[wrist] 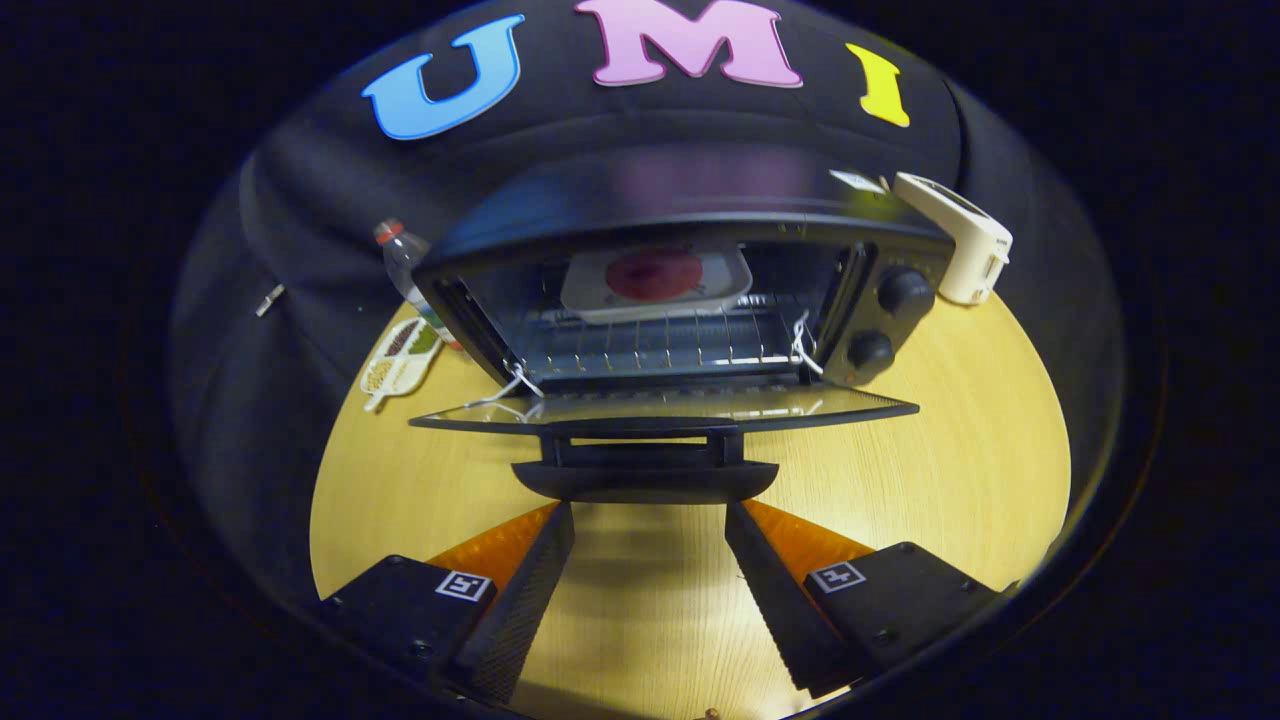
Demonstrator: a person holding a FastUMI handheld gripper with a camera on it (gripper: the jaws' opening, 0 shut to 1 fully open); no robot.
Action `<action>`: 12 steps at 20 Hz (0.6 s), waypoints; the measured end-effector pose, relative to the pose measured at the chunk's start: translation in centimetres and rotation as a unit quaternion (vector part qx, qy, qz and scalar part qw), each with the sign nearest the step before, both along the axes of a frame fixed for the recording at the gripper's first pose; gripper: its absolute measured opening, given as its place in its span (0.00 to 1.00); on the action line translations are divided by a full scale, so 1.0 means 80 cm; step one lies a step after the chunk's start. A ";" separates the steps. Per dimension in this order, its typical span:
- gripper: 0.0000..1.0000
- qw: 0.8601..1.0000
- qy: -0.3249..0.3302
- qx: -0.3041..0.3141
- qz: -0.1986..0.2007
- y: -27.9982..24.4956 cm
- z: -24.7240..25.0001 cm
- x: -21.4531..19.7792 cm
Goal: Open the toaster oven, put the food inside, and close the toaster oven door.
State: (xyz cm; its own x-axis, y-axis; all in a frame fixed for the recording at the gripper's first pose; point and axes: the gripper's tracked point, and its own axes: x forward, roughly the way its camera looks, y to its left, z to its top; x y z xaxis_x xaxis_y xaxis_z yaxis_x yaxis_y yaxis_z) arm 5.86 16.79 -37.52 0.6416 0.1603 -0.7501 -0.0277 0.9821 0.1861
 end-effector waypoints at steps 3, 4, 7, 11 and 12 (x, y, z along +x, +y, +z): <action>0.99 0.999 -0.038 0.002 0.003 -0.005 0.032 -0.006; 0.99 0.999 -0.045 0.001 0.005 -0.010 0.040 -0.013; 0.99 0.997 -0.082 0.007 0.010 -0.024 0.076 -0.013; 0.99 0.978 -0.206 0.023 0.005 -0.078 0.201 0.005; 0.99 0.969 -0.245 0.016 -0.001 -0.102 0.239 0.009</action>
State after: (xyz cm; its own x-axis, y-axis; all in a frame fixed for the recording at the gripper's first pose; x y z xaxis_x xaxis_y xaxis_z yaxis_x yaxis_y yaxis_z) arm 6.54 8.66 -18.38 0.9198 0.1777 -0.3499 -0.1194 0.9760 0.1820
